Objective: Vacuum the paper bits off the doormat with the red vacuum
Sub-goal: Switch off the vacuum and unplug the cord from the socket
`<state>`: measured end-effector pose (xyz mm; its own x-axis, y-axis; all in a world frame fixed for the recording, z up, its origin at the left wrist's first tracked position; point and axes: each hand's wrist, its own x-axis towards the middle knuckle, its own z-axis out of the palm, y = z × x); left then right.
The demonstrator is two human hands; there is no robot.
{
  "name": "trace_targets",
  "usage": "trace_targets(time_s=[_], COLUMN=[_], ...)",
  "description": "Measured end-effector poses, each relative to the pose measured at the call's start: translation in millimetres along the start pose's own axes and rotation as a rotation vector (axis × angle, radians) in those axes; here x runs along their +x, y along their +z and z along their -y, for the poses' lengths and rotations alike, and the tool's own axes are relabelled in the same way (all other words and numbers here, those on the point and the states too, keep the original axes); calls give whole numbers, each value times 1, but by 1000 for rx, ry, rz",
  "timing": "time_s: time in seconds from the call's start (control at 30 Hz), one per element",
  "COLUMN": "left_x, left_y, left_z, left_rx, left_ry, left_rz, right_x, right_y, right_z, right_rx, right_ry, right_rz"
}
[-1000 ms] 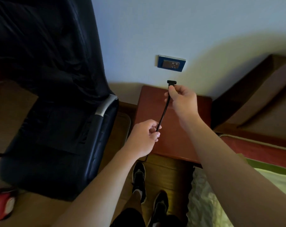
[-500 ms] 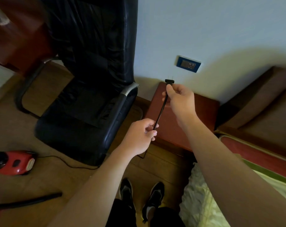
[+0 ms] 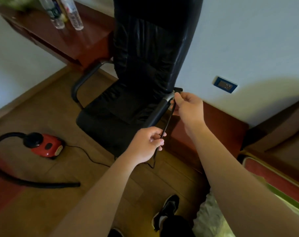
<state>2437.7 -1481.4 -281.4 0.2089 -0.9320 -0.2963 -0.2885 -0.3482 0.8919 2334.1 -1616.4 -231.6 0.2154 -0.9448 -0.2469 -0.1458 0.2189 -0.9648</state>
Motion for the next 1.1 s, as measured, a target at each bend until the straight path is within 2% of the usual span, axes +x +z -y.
trace_targets(time_s=[0.37, 0.6, 0.87, 1.1], left_x=[-126, -200, -268, -294], left_y=[-99, -164, -237, -299], left_z=[41, 60, 89, 118], left_rx=[-57, -39, 23, -25], left_ry=[44, 97, 21, -96], left_rz=[-135, -242, -399, -595], right_x=[-121, -190, -252, -261], right_y=[118, 190, 282, 381], right_z=[29, 55, 73, 79], right_rx=[1, -39, -32, -39], right_ry=[-54, -156, -181, -149], right_rz=[122, 219, 370, 551])
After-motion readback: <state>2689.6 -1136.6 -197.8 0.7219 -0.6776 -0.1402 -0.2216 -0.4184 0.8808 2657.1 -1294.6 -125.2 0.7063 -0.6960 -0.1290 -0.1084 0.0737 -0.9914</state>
